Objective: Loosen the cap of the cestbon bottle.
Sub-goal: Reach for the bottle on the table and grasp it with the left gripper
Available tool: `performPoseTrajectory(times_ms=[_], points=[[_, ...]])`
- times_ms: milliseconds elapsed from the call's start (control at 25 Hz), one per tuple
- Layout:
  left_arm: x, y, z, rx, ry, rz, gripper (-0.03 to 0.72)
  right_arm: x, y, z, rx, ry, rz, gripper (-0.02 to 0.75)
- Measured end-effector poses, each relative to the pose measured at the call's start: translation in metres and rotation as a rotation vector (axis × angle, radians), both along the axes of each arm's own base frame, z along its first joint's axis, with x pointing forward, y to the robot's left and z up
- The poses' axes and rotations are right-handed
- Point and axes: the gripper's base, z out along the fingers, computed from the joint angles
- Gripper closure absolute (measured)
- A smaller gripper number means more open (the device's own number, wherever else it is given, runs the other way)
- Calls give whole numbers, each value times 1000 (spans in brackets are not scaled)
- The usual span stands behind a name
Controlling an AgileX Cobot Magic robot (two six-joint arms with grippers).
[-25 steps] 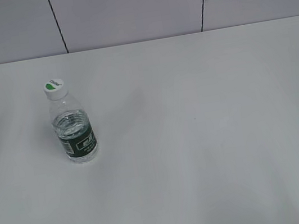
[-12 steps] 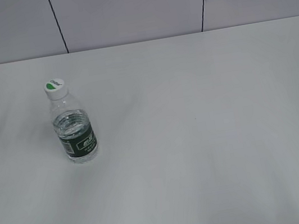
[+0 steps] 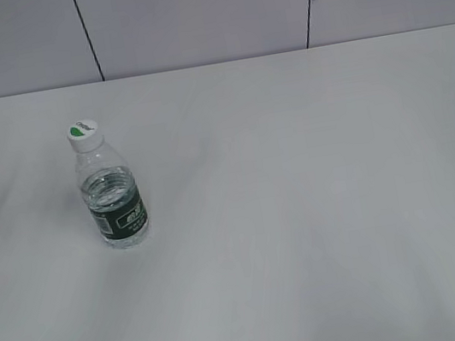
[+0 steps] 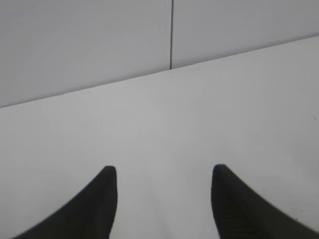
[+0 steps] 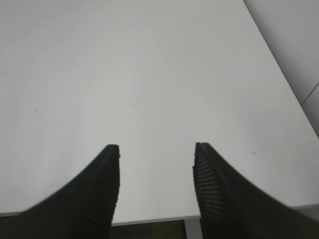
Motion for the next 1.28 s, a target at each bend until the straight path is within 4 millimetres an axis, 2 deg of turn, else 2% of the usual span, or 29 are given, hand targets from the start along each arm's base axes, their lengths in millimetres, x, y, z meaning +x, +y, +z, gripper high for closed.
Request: performPoseTrajectory(times_ms=[160,360,480,600,1000,1280], points=[[-4,-1,2,41,-8,-156,305,0,0,0,0,0,0,365],[7,-1,2,-75,-38,-404,305,0,0,0,0,0,0,365],[21,4,-12,-120,52,-500,305,0,0,0,-1,0,-1,365],[29,1,-23,-94,128,-602,305,0,0,0,-1,0,-1,365],[26,-29,-47,-58,225,-798,305,0,0,0,-1,0,-1,365],[26,-31,-48,-56,229,-808,305,0,0,0,-1,0,-1,365]])
